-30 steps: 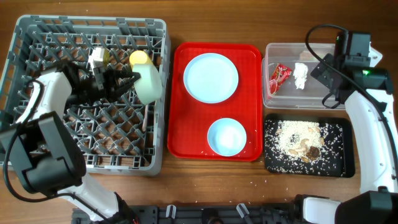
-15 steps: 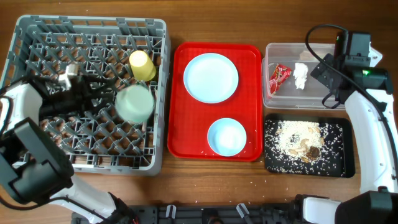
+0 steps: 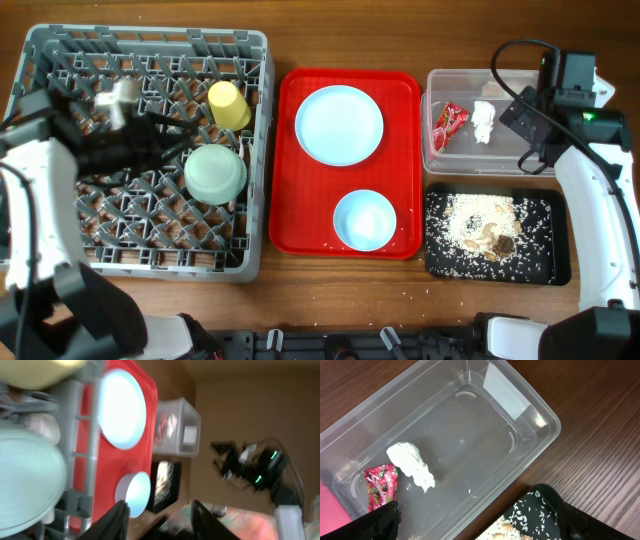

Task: Sort waste into correct bins and load items into the dishwasher rack
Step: 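Carry the green bowl into the rack and release it upside down, then reach the left gripper to the small light-blue bowl and grip its rim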

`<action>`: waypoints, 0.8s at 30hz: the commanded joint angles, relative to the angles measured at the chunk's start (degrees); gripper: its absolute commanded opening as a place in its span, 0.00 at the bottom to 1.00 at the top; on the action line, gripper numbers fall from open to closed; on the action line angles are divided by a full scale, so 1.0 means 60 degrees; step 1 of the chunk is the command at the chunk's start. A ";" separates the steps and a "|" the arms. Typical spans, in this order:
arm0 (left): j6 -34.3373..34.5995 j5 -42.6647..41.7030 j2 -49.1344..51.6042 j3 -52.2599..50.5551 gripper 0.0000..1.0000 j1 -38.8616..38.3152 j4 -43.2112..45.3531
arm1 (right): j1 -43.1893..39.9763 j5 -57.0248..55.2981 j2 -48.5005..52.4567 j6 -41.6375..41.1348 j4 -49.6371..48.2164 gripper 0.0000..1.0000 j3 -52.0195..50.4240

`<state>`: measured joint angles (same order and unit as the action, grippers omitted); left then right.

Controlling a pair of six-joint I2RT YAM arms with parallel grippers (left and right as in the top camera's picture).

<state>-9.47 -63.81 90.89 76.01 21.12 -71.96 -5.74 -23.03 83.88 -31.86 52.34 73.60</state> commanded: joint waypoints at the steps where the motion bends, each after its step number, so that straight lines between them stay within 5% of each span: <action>1: 0.0015 0.0914 -0.0273 0.0138 0.37 -0.2138 0.0062 | 0.0007 -0.0164 -0.0193 0.0047 -0.0007 1.00 0.0069; 11: 0.2426 0.4200 -0.0233 0.0138 0.42 -0.8524 0.1708 | 0.0007 -0.0164 -0.0193 0.0047 -0.0007 1.00 0.0069; 16: 0.4127 0.7136 0.0127 0.0138 0.39 -1.1438 0.2973 | 0.0007 -0.0164 -0.0193 0.0047 -0.0007 1.00 0.0069; 24: 0.6186 1.1839 0.1086 0.0138 0.30 -1.3850 0.3694 | 0.0007 -0.0164 -0.0193 0.0051 -0.0007 1.00 0.0069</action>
<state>20.47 -10.15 94.76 76.16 -58.81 -50.06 -5.74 -23.00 83.88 -31.86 52.31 73.60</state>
